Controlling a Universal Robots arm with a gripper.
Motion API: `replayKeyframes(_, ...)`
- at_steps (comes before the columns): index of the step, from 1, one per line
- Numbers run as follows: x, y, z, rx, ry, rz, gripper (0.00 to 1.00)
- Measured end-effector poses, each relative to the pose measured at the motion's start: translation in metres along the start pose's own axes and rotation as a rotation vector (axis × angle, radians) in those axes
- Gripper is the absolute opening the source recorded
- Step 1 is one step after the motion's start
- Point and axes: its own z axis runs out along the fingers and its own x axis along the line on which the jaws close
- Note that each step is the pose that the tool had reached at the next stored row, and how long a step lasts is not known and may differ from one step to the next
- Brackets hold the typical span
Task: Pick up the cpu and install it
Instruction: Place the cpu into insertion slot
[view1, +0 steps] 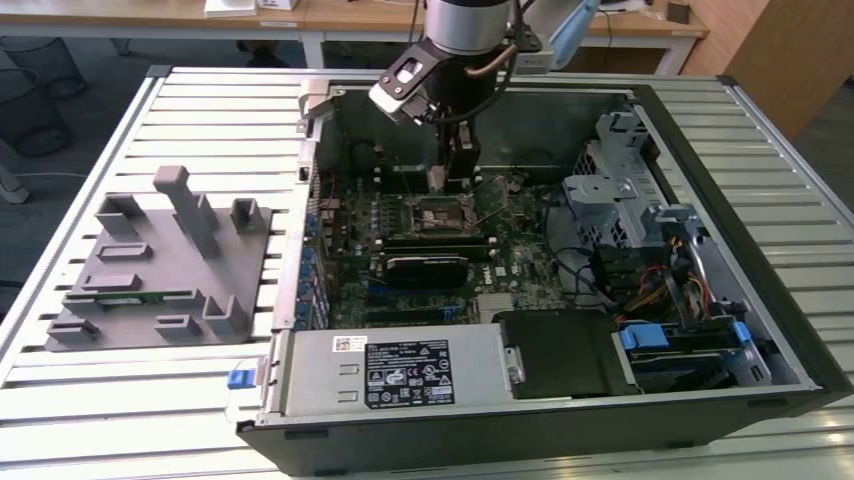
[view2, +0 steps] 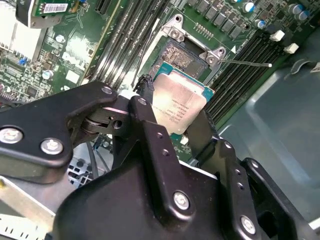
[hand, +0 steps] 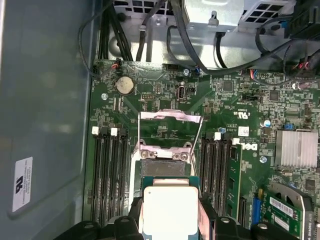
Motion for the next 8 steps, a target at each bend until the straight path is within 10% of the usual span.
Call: replayKeyframes(8, 0.0003, -0.0008, 0.0065, 0.0001, -0.0001, 0.0, 0.53)
